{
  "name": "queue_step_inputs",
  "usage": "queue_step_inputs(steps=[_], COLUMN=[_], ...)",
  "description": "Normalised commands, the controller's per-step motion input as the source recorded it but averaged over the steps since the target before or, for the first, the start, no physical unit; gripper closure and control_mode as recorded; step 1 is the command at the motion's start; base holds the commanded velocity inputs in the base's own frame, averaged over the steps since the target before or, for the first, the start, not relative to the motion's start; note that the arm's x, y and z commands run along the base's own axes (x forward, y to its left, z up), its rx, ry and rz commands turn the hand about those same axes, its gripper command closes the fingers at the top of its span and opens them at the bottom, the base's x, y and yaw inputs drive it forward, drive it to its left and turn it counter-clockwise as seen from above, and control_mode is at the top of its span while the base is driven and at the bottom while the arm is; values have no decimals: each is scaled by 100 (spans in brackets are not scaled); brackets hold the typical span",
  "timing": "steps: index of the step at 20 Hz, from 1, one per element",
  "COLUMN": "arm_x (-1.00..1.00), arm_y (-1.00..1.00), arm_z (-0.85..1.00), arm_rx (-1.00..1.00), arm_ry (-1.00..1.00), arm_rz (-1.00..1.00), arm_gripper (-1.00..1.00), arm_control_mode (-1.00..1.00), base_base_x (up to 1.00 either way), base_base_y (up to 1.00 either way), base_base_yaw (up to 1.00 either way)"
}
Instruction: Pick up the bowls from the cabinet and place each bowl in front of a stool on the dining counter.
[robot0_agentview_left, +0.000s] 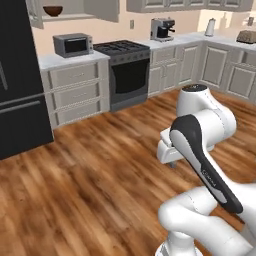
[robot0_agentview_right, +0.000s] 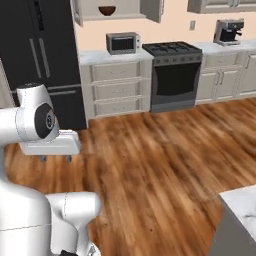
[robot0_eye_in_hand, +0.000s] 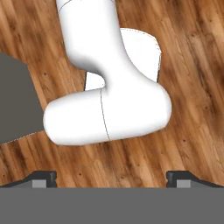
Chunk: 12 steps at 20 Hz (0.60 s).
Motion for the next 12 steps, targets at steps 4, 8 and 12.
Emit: queue_step_inputs(steps=[4, 8, 12], arm_x=[0, 0, 0], arm_y=[0, 0, 0], arm_z=[0, 0, 0], arm_rx=[0, 0, 0], arm_ry=[0, 0, 0], arm_rz=[0, 0, 0], arm_gripper=[-100, -100, -100], arm_control_mode=[100, 100, 100], base_base_x=[100, 100, 100], base_base_y=[68, 50, 50], base_base_yaw=[-2, -3, -6])
